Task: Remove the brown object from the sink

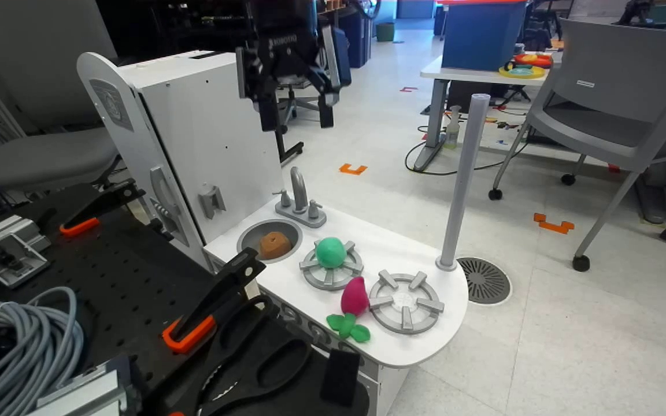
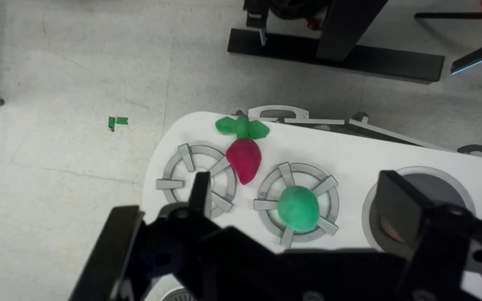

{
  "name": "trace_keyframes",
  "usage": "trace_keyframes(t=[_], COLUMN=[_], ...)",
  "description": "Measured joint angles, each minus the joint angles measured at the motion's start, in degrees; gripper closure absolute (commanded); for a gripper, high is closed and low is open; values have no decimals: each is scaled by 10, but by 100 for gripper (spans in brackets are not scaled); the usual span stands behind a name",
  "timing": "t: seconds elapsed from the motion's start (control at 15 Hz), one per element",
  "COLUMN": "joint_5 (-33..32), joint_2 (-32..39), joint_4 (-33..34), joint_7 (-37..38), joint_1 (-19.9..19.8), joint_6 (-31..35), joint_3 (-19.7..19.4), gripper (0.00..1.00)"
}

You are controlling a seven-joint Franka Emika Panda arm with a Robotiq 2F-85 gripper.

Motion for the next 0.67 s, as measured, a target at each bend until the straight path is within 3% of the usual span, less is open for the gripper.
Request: trace_keyframes(t=[0.27,0.67], joint_5=[4,13], joint_2=[120,242], joint_4=[50,151], joint_7=[-9,-71], joint_1=[18,21], joint_6=[89,94], joint_3=[11,24], gripper=[0,0])
